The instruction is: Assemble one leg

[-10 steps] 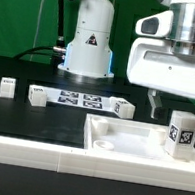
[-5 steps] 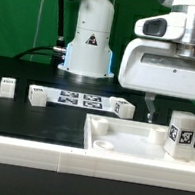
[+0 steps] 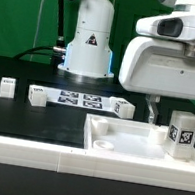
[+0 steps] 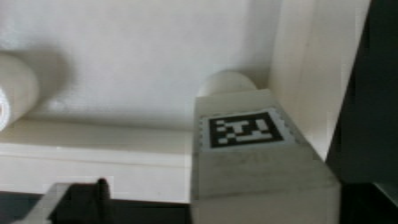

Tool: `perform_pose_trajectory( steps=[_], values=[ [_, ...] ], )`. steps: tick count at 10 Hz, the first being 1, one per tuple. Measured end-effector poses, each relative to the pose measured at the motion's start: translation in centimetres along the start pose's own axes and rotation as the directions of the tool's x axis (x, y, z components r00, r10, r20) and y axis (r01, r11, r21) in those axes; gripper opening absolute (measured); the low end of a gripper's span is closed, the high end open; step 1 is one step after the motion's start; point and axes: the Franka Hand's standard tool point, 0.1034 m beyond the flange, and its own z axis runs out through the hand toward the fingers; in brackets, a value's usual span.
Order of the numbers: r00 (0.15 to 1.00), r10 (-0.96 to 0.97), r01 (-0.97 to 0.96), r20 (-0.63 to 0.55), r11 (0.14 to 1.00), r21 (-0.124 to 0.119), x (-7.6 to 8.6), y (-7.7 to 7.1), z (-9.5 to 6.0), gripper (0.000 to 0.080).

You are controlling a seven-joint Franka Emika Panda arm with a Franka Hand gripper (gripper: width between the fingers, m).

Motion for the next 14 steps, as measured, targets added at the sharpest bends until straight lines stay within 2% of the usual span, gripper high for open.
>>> perform_pose_trajectory(
  steps=[1, 2, 3, 5, 7, 8, 10, 13, 14],
  values=[
    [1.0, 0.0, 0.0, 0.0, 1.0, 0.0, 0.0, 0.01, 0.0, 0.0424],
    [1.0, 0.005, -0.005, 0.0, 1.0, 0.0, 0.0, -0.01, 0.0, 0.0424],
    [1.0, 0.024, -0.024, 0.001, 1.0, 0.0, -0.02, 0.0, 0.03, 0.0291],
    [0.998, 0.057, -0.057, 0.0, 0.998, 0.003, 0.0, 0.02, 0.02, 0.0291],
    [0.972, 0.236, -0.236, -0.005, 0.972, 0.011, 0.05, 0.14, 0.11, 0.0291],
    [0.932, 0.363, -0.362, -0.01, 0.932, 0.023, 0.02, 0.1, 0.27, 0.0291],
    [0.835, 0.55, -0.55, -0.006, 0.835, 0.029, -0.1, -0.15, 0.4, 0.0291],
    [0.591, 0.807, -0.806, 0.0, 0.591, 0.029, -0.18, -0.23, 0.46, 0.0291],
    [0.449, 0.894, -0.893, 0.005, 0.449, 0.023, -0.27, -0.39, 0.51, 0.0291]
  ],
)
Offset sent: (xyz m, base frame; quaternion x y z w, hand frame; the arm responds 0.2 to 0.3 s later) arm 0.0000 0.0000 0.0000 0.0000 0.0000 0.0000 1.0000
